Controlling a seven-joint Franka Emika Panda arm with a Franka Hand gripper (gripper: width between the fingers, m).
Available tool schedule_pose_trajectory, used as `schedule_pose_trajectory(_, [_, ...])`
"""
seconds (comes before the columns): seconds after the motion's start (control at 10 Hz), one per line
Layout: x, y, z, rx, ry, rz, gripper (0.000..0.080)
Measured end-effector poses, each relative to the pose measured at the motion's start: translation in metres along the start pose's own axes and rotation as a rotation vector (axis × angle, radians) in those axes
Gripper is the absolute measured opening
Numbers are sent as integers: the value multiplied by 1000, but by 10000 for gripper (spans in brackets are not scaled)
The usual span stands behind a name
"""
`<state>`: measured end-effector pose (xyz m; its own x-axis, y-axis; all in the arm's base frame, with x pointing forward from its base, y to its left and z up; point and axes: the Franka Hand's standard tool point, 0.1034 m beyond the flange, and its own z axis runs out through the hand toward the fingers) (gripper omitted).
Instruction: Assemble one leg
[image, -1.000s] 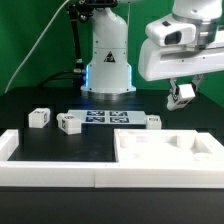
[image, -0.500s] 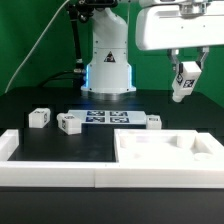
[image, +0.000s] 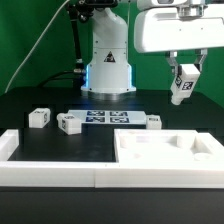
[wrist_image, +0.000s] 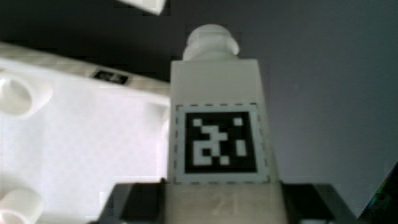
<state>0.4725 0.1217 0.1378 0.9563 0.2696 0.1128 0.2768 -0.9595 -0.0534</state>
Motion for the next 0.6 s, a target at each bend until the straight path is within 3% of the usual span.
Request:
schedule_pose_trajectory(0.1, [15,4,-6,4,1,3,291])
schedule_pose_trajectory(0.3, [37,17,-12,-16,182,-7,291])
schedule_pose_trajectory(0.6, [29,29,-10,-88,401,-21,291])
